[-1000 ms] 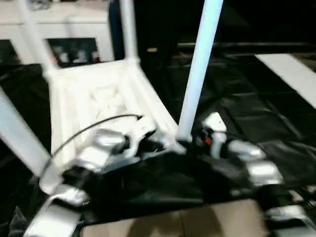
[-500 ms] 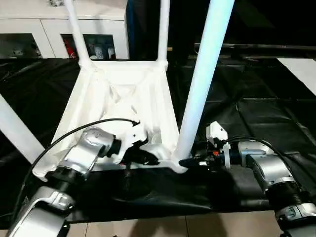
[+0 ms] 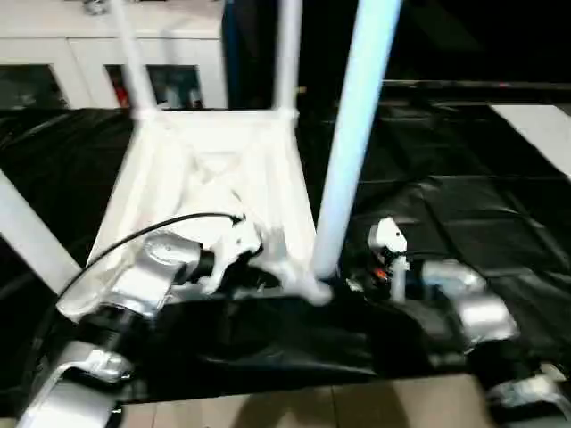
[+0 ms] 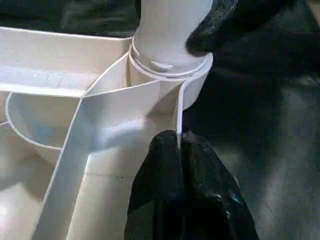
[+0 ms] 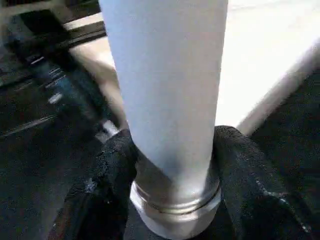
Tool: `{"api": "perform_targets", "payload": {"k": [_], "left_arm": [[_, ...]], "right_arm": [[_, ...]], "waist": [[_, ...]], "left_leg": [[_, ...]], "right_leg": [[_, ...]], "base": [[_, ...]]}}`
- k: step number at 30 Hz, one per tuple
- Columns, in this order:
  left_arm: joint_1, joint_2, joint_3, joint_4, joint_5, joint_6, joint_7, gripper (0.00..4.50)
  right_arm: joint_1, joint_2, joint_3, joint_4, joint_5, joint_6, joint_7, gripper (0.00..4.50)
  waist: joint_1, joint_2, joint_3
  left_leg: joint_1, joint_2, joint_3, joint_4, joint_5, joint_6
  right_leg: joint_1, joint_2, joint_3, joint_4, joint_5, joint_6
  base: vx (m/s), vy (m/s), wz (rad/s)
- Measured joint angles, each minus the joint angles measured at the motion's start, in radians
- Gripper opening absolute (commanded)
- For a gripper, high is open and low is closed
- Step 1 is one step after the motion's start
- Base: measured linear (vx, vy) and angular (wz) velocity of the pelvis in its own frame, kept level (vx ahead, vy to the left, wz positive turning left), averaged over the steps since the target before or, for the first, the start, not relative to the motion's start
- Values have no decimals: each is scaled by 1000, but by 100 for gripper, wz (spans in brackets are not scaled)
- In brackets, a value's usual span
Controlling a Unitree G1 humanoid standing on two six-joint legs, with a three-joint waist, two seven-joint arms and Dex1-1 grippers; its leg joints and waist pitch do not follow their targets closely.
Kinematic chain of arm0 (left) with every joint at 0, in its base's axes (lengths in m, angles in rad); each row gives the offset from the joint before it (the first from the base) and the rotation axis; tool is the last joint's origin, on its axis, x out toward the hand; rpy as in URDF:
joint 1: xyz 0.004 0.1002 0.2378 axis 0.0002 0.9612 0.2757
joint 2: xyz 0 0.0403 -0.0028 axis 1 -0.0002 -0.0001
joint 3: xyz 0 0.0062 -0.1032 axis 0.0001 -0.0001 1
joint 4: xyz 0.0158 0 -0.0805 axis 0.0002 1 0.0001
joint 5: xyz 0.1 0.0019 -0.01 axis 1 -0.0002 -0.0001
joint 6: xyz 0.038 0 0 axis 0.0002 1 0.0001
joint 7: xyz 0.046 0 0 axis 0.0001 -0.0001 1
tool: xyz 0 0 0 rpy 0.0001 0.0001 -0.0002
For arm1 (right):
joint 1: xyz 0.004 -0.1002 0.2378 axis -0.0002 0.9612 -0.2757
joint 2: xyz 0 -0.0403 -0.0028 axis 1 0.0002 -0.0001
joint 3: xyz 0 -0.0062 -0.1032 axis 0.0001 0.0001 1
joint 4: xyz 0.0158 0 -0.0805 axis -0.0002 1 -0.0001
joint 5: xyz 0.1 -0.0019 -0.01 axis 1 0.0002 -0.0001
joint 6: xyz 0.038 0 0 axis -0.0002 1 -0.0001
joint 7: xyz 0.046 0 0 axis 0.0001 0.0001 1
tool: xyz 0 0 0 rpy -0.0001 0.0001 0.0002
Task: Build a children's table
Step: Rotate leg to tighten
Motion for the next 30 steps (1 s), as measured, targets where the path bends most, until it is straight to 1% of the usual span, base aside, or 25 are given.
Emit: {"api": "perform_targets", "payload": {"k": [2, 3, 5, 8, 10, 12, 14, 16, 19, 22, 24, 27, 30], "left_arm": [[-28, -48, 11, 47, 19, 3, 89, 0], [-32, -54, 14, 51, 24, 3, 110, 0], [-55, -100, 24, 96, 38, 4, 197, 0], [-64, -126, 27, 115, 42, 1, 254, 0], [-66, -132, 27, 119, 51, -9, 264, 0], [-66, -133, 27, 120, 61, -21, 260, 0], [-66, -128, 27, 119, 64, -28, 246, 0], [-66, -123, 27, 119, 64, -32, 231, 0], [-61, -101, 25, 109, 55, -34, 174, 0], [-43, -64, 14, 77, 31, -36, 93, 0], [-34, -40, -1, 61, 18, -43, 30, 0], [-21, -3, -14, 43, 6, -72, -55, 0], [-12, 27, -30, 20, -4, -72, -129, 0]], "right_arm": [[-17, 49, -34, 38, -7, -12, -125, 205], [-24, 58, -36, 46, -12, -13, -156, 205], [-51, 106, -63, 83, -17, -16, -278, 201], [-71, 132, -70, 105, -31, -22, -358, 199], [-76, 137, -73, 113, -36, -29, -370, 199], [-76, 137, -76, 115, -37, -36, -362, 269], [-75, 136, -86, 113, -26, -30, -333, 271], [-73, 132, -92, 112, -2, -20, -297, 290], [-73, 93, -87, 104, 11, -4, -192, 290], [-73, 32, -57, 83, 29, 28, -53, 290], [-73, -25, -28, 69, 37, 38, 66, 290], [-73, -73, 7, 47, 40, 53, 196, 290], [-73, -100, 43, 32, 40, 56, 278, 290]], "waist": [[-6, 0, 0], [-9, 0, 0], [-15, 0, 0], [-25, 0, 0], [-27, 0, 0], [-27, 0, 0], [-26, 0, 0], [-26, 1, 0], [-24, 1, 0], [-15, 2, 1], [0, 4, 2], [24, 6, 3], [37, 6, 3]], "left_leg": [[0, 0, 0, 1, 0, 0], [0, 0, -1, 1, 0, 0], [0, 0, -1, 2, 0, 0], [0, 0, -1, 3, 0, 0], [-1, -1, -1, 2, 0, 0], [-1, -1, -1, 2, 0, 0], [-1, -1, -1, 1, 0, 0], [-1, -1, -1, 0, 0, 0], [-2, -1, -1, -1, 0, 0], [-2, -1, -1, -2, 0, 0], [-2, -1, 0, -2, 0, 0], [-2, 0, 0, -2, 0, 0], [-1, 0, 1, -1, 0, 0]], "right_leg": [[0, 0, 0, 0, 1, 0], [0, 0, 0, 0, 1, 0], [0, 1, 0, 0, 1, 1], [0, 1, 0, -1, 1, 0], [0, 1, 0, -1, 1, 0], [0, 1, 0, -1, 2, 0], [0, 1, 0, -1, 2, 0], [-1, 1, 0, -1, 2, -1], [-1, 1, 0, -1, 4, -5], [-2, 1, -1, -1, 4, -5], [-2, 1, -1, -1, 4, -5], [-2, 1, -1, -1, 4, -5], [-2, 0, -1, -1, 4, -5]], "base": [[0, 0, 0], [0, 0, 0], [0, 0, 0], [0, 0, 0], [0, 0, 0], [0, 0, 0], [0, 0, 0], [0, 0, 0], [0, 0, 0], [0, 0, 0], [0, 0, 0], [0, 0, 0], [0, 0, 0]]}}
